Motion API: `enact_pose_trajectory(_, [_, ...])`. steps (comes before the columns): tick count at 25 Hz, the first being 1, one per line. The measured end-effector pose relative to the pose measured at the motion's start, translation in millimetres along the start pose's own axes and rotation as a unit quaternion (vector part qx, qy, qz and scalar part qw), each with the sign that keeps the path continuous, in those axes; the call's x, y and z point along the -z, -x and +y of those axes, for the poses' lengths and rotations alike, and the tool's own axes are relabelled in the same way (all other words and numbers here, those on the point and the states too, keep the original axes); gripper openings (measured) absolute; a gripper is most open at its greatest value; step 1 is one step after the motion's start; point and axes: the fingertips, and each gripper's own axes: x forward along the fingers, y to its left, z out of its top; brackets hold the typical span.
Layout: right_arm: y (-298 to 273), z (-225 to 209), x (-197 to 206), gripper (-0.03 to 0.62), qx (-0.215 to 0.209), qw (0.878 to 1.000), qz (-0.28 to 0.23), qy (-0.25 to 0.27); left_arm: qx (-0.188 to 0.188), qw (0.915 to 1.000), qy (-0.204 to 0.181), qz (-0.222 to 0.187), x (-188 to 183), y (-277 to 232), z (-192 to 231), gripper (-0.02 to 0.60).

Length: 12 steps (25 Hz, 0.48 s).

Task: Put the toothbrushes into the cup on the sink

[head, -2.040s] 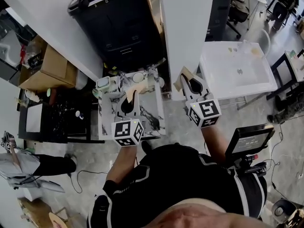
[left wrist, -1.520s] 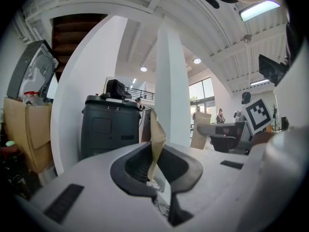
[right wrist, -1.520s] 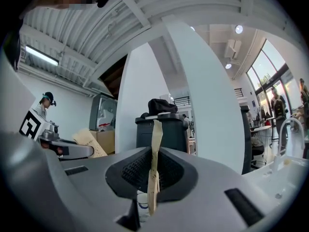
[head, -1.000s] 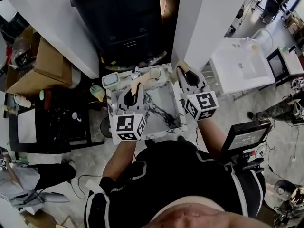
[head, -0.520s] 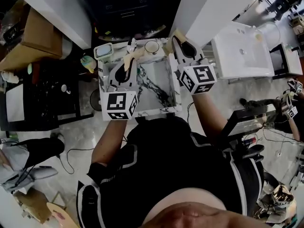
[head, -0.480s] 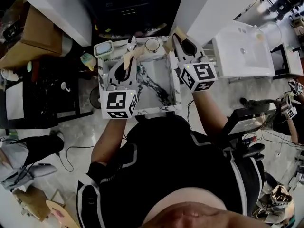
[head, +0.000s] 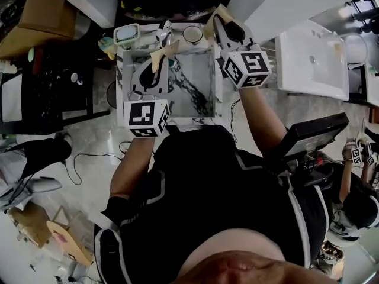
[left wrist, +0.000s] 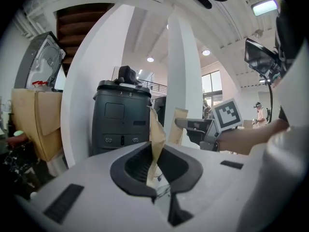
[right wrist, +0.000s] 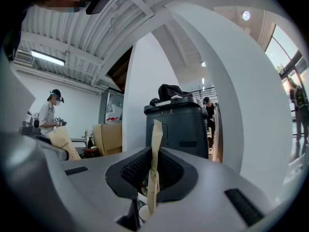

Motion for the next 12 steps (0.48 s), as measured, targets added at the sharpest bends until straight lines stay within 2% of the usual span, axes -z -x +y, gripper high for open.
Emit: enact_pose_trajectory(12, [-44, -8, 57, 0.041, -0.068, 0.997, 0.016, -0.013, -0.037, 0.9988, 0.014, 0.028, 32, -1, -3, 0.032])
